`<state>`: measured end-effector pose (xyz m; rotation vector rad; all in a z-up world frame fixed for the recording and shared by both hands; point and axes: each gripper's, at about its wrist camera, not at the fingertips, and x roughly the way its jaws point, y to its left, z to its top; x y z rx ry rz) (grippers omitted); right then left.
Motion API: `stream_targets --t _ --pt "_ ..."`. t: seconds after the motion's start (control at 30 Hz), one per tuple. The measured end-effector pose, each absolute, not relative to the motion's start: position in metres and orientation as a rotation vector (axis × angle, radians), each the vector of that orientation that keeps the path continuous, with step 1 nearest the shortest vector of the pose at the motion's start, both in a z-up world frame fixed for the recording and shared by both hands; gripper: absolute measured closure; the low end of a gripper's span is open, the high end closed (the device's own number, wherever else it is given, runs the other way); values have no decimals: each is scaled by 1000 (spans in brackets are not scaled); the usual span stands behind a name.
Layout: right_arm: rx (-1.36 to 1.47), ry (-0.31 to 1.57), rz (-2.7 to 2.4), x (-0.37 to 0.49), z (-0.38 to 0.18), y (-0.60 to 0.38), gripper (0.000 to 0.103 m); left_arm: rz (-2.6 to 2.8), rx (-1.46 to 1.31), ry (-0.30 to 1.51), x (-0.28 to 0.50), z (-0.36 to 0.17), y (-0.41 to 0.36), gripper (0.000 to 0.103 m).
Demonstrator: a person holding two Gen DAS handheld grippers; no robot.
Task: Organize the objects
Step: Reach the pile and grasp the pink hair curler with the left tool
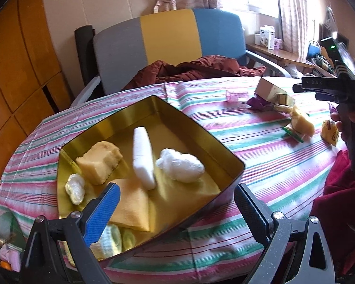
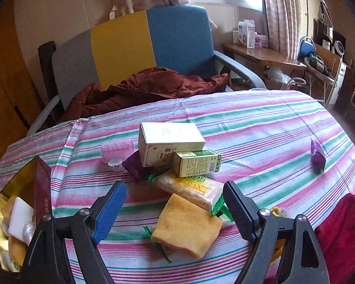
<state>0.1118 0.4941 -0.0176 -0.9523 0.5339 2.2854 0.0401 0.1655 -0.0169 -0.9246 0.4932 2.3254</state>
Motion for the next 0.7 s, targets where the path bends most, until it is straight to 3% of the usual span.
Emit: stream_targets --t 0.27,0.7 --pt "-955 636 2184 122 -25 512 18 2256 -933 510 45 -26 187 5" --pt "-1026 358 2190 104 -24 485 18 2227 -962 528 45 -36 199 5"
